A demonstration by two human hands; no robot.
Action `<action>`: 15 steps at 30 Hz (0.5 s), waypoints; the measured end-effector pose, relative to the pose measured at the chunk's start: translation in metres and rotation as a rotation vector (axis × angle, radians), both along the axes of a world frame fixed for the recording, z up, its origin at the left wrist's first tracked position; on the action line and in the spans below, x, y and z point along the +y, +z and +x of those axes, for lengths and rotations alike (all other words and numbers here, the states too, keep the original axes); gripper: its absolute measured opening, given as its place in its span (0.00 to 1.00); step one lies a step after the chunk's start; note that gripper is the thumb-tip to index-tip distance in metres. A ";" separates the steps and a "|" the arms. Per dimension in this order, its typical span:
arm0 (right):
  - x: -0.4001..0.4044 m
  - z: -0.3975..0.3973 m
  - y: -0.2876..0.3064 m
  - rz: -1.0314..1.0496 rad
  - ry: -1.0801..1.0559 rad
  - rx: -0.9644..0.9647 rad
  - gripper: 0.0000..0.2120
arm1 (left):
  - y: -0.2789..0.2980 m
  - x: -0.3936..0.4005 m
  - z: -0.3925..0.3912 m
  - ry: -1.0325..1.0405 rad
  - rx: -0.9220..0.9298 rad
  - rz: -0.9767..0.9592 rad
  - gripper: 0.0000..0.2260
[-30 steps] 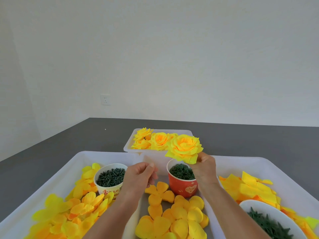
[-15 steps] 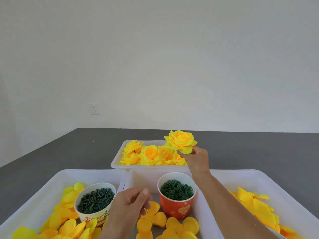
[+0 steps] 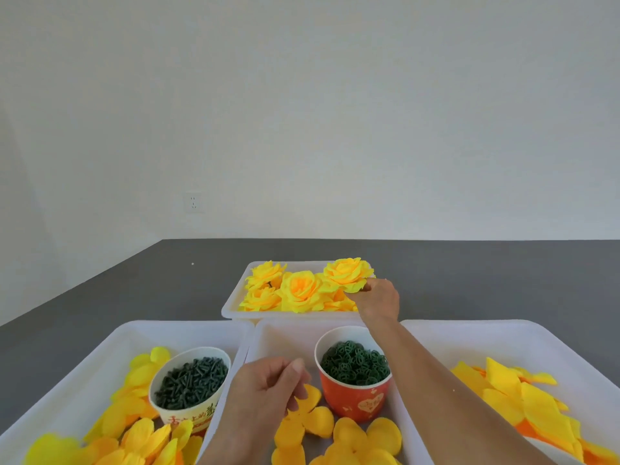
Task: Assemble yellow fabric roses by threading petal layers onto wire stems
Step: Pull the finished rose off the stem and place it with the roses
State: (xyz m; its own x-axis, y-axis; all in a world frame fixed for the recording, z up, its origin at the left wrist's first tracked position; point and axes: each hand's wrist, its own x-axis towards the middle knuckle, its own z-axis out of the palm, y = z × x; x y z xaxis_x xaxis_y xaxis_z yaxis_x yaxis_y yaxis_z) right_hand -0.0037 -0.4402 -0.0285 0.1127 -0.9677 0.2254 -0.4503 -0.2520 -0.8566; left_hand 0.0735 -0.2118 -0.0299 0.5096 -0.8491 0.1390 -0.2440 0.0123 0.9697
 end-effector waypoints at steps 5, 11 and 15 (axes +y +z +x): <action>0.007 -0.003 -0.005 0.012 -0.031 0.070 0.12 | 0.000 -0.007 -0.005 0.018 -0.085 0.026 0.15; 0.001 0.004 -0.002 0.029 -0.103 0.123 0.08 | 0.001 -0.019 -0.001 0.049 -0.111 0.006 0.14; -0.008 0.013 0.002 0.016 -0.164 0.147 0.11 | -0.007 -0.023 0.000 0.065 -0.113 0.027 0.14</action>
